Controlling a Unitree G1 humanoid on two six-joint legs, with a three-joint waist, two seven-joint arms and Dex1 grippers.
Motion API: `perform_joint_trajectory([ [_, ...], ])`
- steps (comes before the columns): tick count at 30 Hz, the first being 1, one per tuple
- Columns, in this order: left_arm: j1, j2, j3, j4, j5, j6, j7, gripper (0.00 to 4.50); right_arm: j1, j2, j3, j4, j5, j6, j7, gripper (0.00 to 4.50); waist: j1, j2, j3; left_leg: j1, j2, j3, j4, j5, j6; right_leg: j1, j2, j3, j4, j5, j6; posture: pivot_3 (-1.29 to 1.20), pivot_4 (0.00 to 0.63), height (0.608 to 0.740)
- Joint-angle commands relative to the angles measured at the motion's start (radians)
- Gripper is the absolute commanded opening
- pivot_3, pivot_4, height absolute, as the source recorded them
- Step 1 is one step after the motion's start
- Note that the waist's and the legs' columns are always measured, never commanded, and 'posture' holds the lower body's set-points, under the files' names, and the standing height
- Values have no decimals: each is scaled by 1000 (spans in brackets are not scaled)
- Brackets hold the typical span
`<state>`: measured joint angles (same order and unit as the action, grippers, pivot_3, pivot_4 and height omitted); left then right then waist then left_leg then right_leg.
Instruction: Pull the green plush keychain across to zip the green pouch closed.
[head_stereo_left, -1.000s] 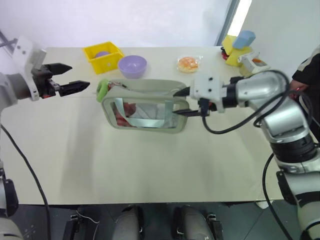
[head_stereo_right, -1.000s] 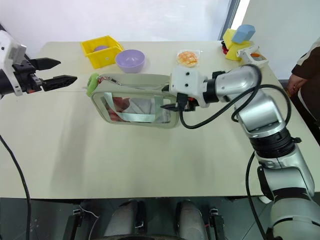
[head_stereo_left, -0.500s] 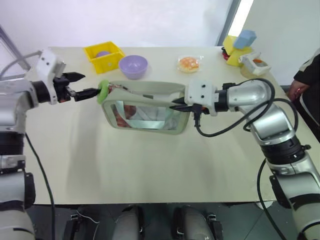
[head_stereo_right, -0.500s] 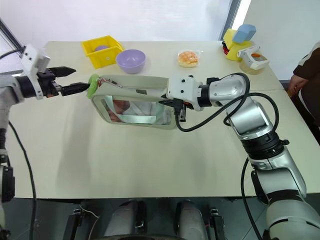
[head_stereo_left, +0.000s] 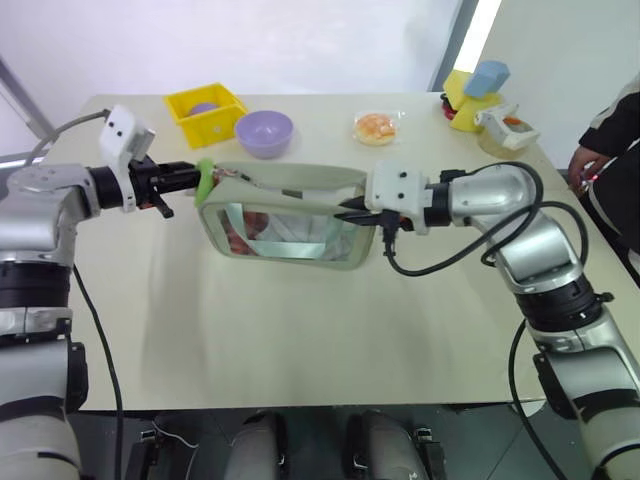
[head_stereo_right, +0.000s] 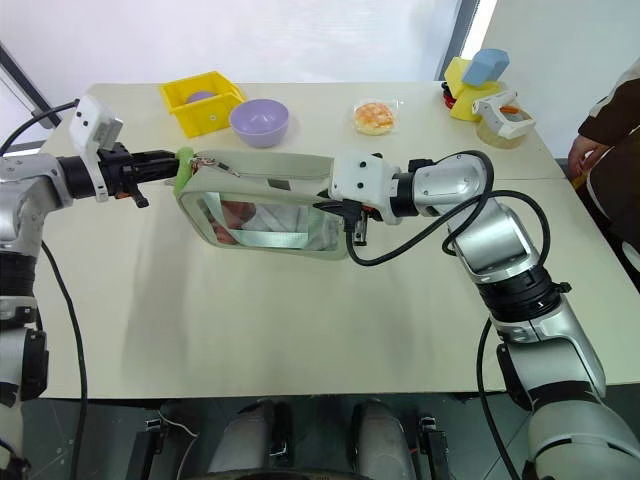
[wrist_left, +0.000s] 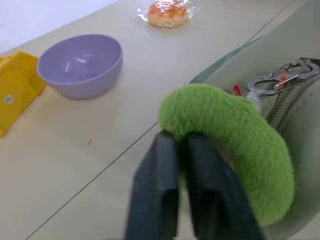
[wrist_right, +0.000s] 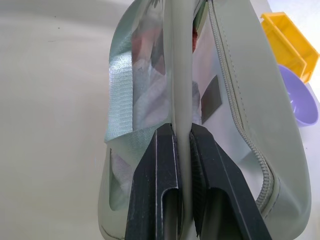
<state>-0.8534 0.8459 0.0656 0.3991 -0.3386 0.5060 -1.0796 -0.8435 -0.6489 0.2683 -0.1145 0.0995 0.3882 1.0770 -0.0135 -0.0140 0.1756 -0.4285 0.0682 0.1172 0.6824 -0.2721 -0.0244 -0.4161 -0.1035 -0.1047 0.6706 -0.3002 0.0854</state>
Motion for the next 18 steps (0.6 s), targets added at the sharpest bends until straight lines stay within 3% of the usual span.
perform_joint_trajectory([
  [1, -79, 42, 59, -60, -66, 56, -54, 28, -20, 9, -17, -4, -4, -10, -14, 0, 0, 0, 0, 0, 0, 0, 0, 0, 0, 0, 0, 0, 0, 0, 0, 0, 150, 739],
  [9, -204, -3, 49, -165, -167, 191, -80, 28, -27, 20, -21, 4, -3, -2, -33, 0, 0, 0, 0, 2, 0, 0, 0, 0, 0, 2, 0, 0, 0, 0, 0, 0, 150, 739],
  [18, -165, -88, -46, -210, -53, 82, -8, 28, -31, 35, -21, -3, -6, 20, -50, 0, -4, 0, 0, 2, 0, -1, 0, 0, 0, 2, 0, 0, 0, 0, 0, 0, 150, 739],
])
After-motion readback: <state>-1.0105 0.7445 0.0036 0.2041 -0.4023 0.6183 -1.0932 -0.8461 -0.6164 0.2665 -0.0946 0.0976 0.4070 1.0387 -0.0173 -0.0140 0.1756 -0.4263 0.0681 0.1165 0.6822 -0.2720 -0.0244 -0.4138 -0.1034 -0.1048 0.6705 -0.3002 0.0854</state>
